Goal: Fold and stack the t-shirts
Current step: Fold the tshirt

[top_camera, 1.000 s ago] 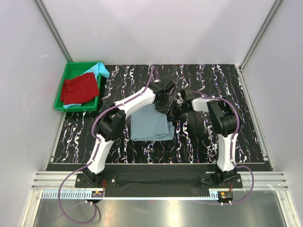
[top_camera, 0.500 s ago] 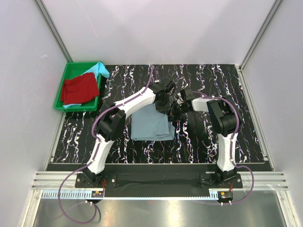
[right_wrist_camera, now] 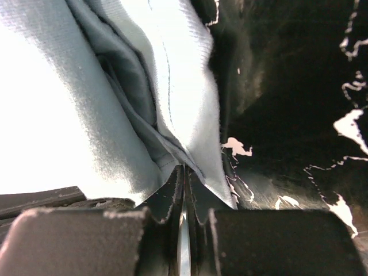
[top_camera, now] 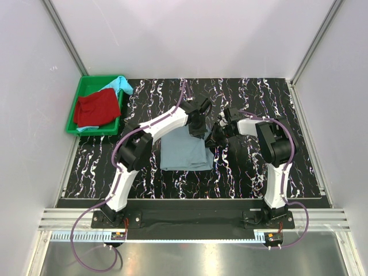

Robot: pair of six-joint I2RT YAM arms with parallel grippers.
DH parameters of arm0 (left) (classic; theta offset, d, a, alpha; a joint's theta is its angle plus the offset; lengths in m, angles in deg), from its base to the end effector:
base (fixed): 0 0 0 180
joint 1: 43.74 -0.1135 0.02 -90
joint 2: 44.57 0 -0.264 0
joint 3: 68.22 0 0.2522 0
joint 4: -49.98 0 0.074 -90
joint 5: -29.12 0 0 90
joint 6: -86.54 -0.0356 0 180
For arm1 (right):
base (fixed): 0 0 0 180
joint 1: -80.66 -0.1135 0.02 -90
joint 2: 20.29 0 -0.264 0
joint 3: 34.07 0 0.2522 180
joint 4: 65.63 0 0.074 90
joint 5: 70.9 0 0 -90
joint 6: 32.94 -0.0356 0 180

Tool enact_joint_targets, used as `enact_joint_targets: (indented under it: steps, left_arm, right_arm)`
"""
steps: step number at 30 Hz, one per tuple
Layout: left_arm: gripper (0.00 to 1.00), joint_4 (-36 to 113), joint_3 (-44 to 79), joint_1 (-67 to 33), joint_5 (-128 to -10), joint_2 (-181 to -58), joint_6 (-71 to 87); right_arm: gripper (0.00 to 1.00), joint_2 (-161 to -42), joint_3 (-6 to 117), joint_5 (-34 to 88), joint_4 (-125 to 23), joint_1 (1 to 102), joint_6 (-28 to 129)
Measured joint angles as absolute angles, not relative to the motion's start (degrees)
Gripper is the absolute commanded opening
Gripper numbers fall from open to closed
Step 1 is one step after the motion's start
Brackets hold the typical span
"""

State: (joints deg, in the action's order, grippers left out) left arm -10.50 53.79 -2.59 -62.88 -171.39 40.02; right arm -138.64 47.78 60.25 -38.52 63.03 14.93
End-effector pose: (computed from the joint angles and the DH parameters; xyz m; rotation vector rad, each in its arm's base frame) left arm 0.3571 -0.3137 0.2041 -0.0464 2.8108 -0.4508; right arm 0.3674 0.1413 0.1055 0.3579 2.8252 1.2547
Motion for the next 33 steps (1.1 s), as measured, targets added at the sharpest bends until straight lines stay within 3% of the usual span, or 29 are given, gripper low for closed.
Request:
enact_joint_targets:
  steps: [6, 7, 10, 14, 19, 22, 27, 31, 33]
  left_arm:
    - [0.04, -9.8, 53.8, -2.9, -64.6, -171.4, 39.9]
    - [0.15, -9.6, 53.8, -2.9, -64.9, -171.4, 39.9]
    - [0.32, -8.6, 53.8, -3.2, -66.5, -171.4, 39.2]
    - [0.4, -6.4, 53.5, -3.6, -68.5, -171.2, 38.3]
    - [0.42, -4.8, 48.2, -4.3, -70.4, -165.9, 36.6]
    - [0.4, -3.6, 42.7, -5.1, -71.8, -158.9, 35.5]
    - [0.43, 1.0, 28.1, -8.9, -76.5, -143.2, 33.9]
    - [0.43, 3.7, 17.5, -12.8, -80.4, -136.7, 32.4]
    - [0.41, 4.8, 13.2, -13.9, -81.9, -136.1, 31.6]
  right_arm:
    - [0.11, -138.6, 47.7, 60.2, -38.5, 63.1, 15.3]
    - [0.11, -138.6, 47.7, 60.2, -38.5, 63.1, 15.4]
    - [0.18, -138.6, 47.5, 60.4, -38.5, 63.5, 15.6]
    - [0.23, -136.7, 46.0, 60.7, -37.1, 66.0, 16.4]
    - [0.34, -130.3, 44.8, 58.5, -29.5, 72.2, 21.4]
    - [0.36, -125.8, 44.8, 57.2, -25.6, 73.4, 24.5]
    - [0.54, -118.7, 43.2, 59.2, -22.2, 72.0, 28.4]
    - [0.54, -117.1, 40.9, 61.0, -21.5, 67.9, 29.8]
    - [0.46, -117.0, 39.6, 61.7, -21.6, 65.1, 30.1]
